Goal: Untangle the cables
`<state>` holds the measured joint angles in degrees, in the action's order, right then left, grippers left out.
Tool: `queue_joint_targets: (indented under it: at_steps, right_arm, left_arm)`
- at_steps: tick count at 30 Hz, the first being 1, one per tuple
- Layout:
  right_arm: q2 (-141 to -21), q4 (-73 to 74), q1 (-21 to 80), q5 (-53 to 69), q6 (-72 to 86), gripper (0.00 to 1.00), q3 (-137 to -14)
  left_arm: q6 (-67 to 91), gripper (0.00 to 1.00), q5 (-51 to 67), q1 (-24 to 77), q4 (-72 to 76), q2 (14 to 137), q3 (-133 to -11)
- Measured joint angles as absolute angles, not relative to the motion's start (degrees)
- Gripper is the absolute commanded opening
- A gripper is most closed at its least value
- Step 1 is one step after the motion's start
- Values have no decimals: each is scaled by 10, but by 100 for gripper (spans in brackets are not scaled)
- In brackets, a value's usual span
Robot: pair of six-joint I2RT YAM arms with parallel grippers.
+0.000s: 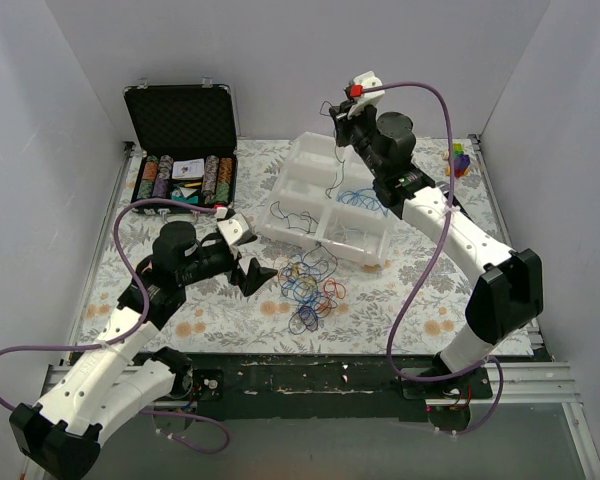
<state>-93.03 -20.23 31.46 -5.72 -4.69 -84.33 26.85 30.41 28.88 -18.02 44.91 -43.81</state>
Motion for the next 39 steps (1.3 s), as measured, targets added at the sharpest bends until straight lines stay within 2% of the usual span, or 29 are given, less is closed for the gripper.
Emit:
queue_joint_targets:
  at_steps: [9,21,39]
  right_arm:
    - [-955,-198,315,-43,-43,1,-844]
    - [-1064,-193,315,-41,-45,1,-909]
    - [-1141,-133,315,9,-2,1,-882]
  left_arm:
    - [268,98,303,289,-182,445,-438]
    - [264,98,296,289,-192,431,-438]
    - [266,98,296,289,-193,435,-438]
